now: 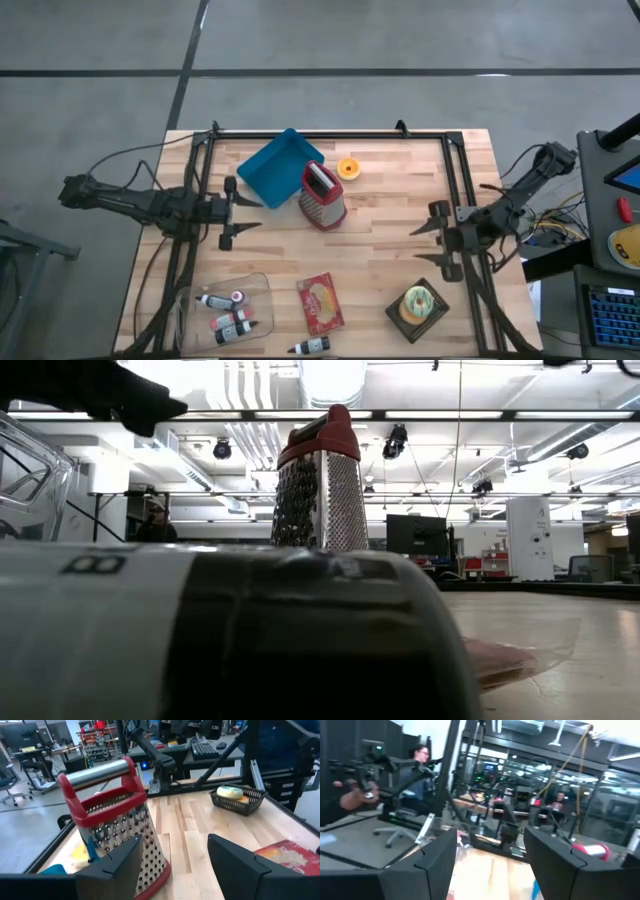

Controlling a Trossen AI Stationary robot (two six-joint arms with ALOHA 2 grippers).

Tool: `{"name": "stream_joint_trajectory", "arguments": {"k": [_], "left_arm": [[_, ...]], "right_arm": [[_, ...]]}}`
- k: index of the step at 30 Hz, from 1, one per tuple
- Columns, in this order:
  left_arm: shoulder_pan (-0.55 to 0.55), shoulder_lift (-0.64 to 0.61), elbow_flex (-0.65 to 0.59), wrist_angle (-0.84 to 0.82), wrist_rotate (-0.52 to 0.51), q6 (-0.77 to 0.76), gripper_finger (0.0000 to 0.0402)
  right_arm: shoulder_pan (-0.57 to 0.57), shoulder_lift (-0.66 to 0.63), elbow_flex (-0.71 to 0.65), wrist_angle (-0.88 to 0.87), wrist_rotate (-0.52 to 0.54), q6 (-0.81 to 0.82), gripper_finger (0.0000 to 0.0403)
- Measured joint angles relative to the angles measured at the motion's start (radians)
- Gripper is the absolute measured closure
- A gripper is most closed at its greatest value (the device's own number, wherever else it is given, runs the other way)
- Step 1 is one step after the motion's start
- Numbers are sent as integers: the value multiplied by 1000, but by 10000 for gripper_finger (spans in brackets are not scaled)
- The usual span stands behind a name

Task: Pick & Place Food Item
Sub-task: Put the orange donut into the black bin

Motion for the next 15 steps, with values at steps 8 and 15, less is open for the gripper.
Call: {"name": "stream_joint_trajectory", "arguments": {"k": [8, 15], "left_arm": [[0, 12, -19, 17, -2, -3, 174], [0, 13, -18, 22, -3, -19, 174]], "right_arm": [[-61, -4, -95, 100, 9, 1, 177], [-74, -1, -88, 97, 165, -6, 177]]}}
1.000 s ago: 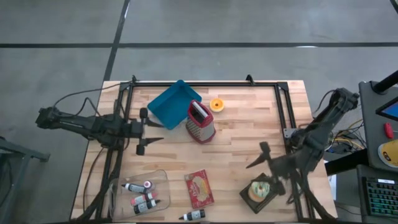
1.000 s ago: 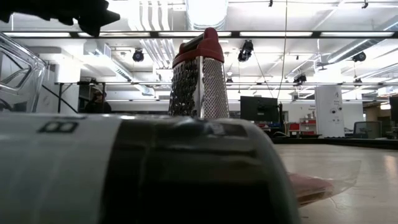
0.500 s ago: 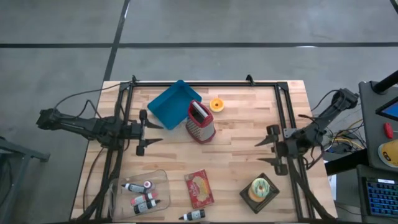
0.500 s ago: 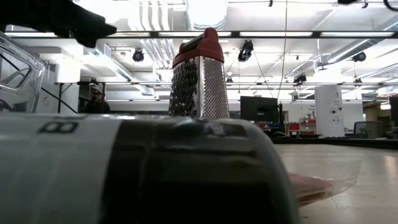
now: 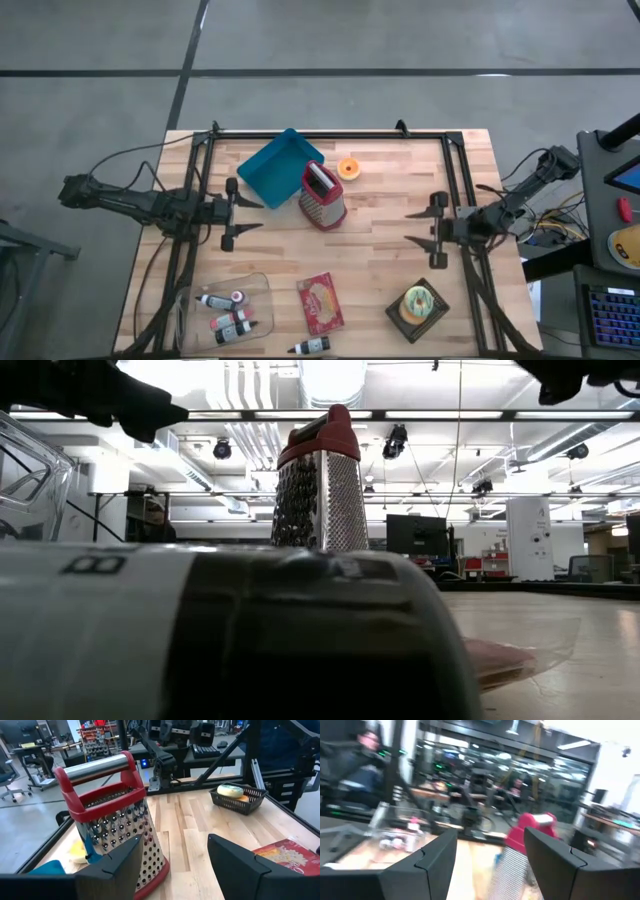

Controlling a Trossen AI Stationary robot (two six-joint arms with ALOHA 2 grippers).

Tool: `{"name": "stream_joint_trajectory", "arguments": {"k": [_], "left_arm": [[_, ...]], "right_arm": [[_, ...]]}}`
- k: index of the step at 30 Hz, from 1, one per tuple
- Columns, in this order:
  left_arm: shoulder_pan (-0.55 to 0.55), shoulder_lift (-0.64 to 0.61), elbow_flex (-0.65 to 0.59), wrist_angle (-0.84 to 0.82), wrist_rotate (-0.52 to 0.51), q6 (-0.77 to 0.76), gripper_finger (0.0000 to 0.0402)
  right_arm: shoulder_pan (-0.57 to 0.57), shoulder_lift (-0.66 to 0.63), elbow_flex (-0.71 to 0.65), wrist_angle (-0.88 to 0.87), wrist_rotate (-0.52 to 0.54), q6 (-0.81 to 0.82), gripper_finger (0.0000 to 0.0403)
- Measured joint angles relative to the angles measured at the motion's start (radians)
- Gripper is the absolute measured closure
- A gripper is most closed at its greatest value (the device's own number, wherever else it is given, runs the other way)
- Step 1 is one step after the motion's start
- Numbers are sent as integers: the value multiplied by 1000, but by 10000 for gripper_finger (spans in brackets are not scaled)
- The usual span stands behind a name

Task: Pick & Place Food Item
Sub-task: Put the orange donut into the black bin

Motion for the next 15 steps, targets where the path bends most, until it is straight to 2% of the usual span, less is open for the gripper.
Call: {"name": "stream_joint_trajectory", "arguments": {"k": [4, 10, 15], "left_arm": [[0, 1, 0, 0, 4, -3, 174], [0, 8, 0, 48, 8, -19, 174], [2, 68, 0, 111, 3, -18, 174]], "right_arm": [[-1, 6, -1, -6, 9, 83, 177], [-45, 24, -4, -21, 5, 61, 177], [-110, 58, -8, -29, 2, 59, 177]]}}
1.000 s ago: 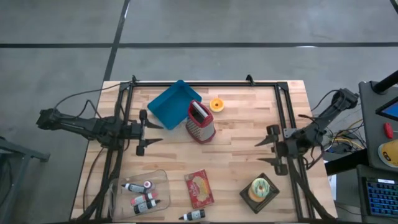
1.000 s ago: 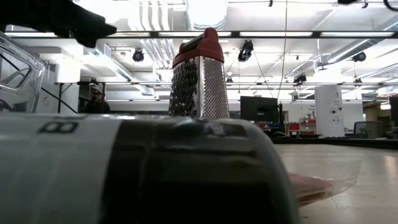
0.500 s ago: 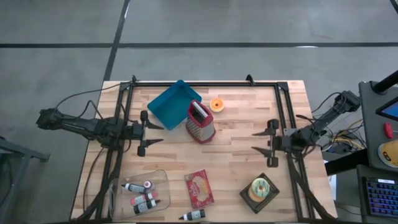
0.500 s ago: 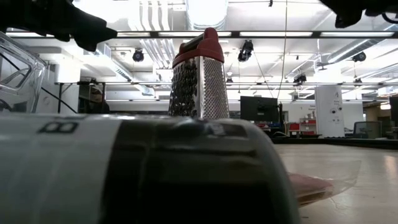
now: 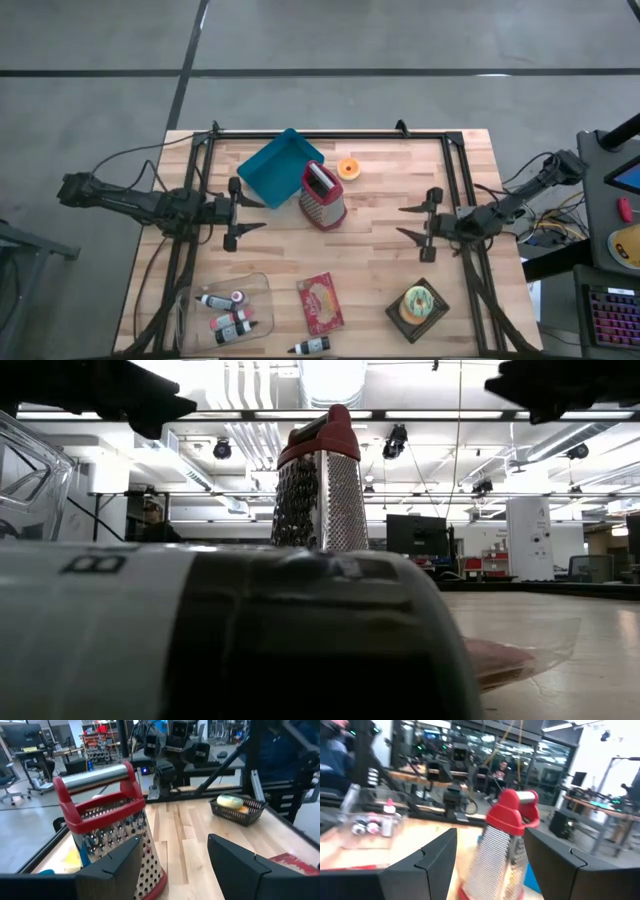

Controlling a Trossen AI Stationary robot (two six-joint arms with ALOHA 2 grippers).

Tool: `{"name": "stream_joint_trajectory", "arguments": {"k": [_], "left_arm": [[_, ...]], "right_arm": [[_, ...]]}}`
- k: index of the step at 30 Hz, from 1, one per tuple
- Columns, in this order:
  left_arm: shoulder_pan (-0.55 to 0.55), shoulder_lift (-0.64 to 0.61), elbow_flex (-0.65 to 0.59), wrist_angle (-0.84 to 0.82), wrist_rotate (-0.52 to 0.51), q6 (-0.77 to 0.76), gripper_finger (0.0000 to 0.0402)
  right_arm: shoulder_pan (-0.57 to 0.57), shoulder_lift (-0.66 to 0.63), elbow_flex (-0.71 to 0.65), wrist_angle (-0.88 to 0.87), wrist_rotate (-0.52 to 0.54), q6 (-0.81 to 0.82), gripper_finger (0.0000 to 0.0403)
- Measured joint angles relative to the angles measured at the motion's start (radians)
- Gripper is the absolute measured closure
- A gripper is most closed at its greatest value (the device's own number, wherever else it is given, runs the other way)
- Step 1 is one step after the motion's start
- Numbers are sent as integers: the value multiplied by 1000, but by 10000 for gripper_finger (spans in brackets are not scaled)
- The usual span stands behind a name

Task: Pick & Place Food Item
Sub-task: Put the orange donut into the black bin

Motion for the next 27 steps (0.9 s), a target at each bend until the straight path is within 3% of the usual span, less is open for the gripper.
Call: {"name": "stream_joint_trajectory", "arguments": {"k": [5, 12, 18, 27], "left_arm": [[0, 81, -1, 40, -18, 8, 174], [1, 178, -1, 143, -21, 33, 174], [22, 201, -1, 143, -54, 38, 174], [74, 202, -1, 143, -77, 36, 174]], "right_arm": [[-79, 39, -7, -1, -14, 18, 177], [-206, 113, -8, -9, -156, 78, 177], [-334, 174, -7, -23, -225, 100, 177], [-565, 249, 33, -36, -429, 145, 177]]}}
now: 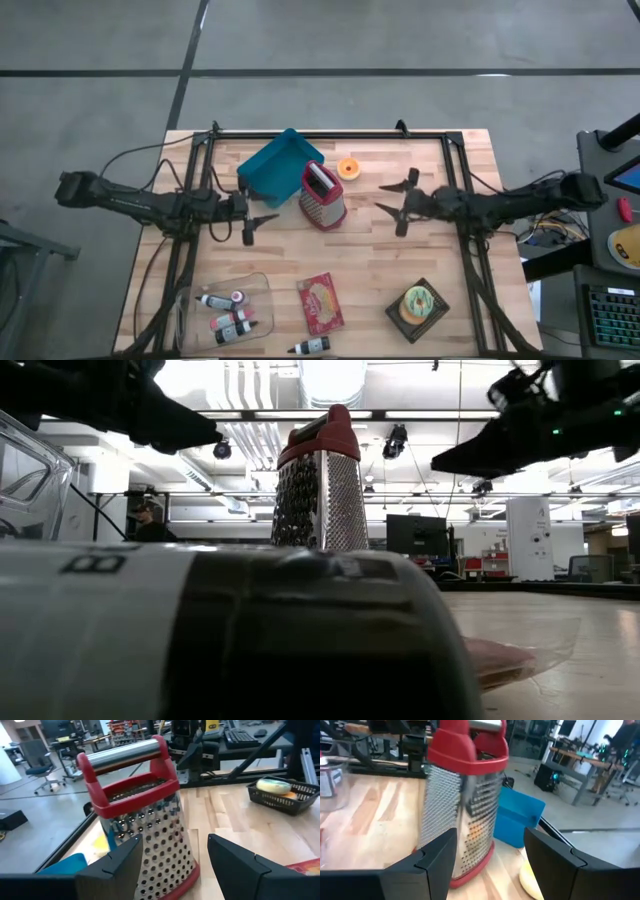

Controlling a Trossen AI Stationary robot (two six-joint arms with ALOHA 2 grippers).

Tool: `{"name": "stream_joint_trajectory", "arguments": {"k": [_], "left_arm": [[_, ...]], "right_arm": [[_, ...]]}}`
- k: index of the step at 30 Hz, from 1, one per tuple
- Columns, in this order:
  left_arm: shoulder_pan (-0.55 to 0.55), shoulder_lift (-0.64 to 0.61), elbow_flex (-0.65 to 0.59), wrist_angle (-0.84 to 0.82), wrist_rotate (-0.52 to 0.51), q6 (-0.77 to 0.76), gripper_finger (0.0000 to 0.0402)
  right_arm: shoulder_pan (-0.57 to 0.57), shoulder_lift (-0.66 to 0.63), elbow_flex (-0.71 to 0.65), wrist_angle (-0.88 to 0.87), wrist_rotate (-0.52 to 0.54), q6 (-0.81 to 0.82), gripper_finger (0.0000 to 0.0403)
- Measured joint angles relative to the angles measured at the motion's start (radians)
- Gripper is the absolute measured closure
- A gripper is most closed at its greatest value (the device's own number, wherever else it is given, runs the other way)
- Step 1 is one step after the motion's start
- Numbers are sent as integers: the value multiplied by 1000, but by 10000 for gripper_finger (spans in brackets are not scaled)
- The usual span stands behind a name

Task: Pick & Place Food Item
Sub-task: Put the orange donut into the black bin

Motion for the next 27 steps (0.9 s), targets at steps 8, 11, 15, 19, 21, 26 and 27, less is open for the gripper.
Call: {"name": "stream_joint_trajectory", "arguments": {"k": [8, 11, 15, 19, 21, 26, 27], "left_arm": [[14, 0, 0, 0, 1, -1, 174], [14, 0, 0, -1, 0, -1, 174], [14, 0, 0, -8, 1, -1, 174], [14, 0, 0, -9, 1, -1, 174], [14, 0, 0, -10, 1, -1, 174], [14, 0, 0, -13, 7, -1, 174], [14, 0, 0, -14, 8, -1, 174]], "right_arm": [[-217, 166, 152, -145, -223, 7, 177], [-287, 246, 227, -193, -293, -14, 177], [-378, 351, 343, -328, -406, -58, 177], [-439, 447, 473, -519, -487, -127, 177], [-450, 493, 536, -598, -494, -160, 177], [-454, 594, 683, -748, -500, -237, 177], [-454, 612, 712, -786, -502, -254, 177]]}}
